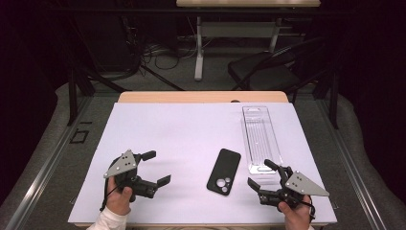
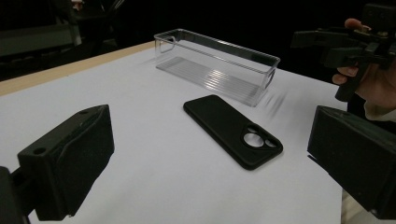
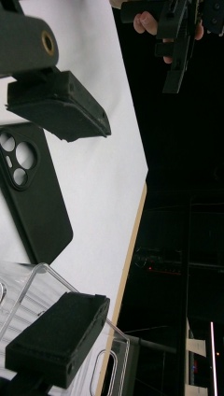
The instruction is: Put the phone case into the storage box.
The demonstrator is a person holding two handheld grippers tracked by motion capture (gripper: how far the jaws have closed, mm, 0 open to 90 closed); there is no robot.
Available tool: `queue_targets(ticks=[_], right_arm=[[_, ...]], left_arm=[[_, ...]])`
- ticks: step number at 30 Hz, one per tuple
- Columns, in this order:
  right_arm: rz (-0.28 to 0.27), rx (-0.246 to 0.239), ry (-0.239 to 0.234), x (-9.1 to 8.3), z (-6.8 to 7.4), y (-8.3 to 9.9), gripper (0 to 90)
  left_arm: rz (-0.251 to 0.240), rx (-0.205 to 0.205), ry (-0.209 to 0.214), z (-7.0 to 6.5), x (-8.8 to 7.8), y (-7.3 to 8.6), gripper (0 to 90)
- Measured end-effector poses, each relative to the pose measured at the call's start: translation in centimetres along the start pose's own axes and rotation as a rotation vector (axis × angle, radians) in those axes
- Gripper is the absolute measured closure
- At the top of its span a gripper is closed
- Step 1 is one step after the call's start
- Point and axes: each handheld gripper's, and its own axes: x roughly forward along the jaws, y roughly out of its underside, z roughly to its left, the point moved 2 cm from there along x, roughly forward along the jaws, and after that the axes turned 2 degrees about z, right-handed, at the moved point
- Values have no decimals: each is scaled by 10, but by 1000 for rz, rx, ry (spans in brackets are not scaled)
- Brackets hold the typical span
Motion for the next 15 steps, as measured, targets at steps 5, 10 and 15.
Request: queue_targets(ticks=[5,10,15], right_arm=[[3,4,8,-1,-2,0,142],[1,11,10,-1,-3,0,142],[1,10,9,-1,-4,0,142]], left_arm=[[25,-2,-5,1,7,-3,6],[61,-36,9,3,19,-9,6],[87,-64,15,4,29,-14,6]])
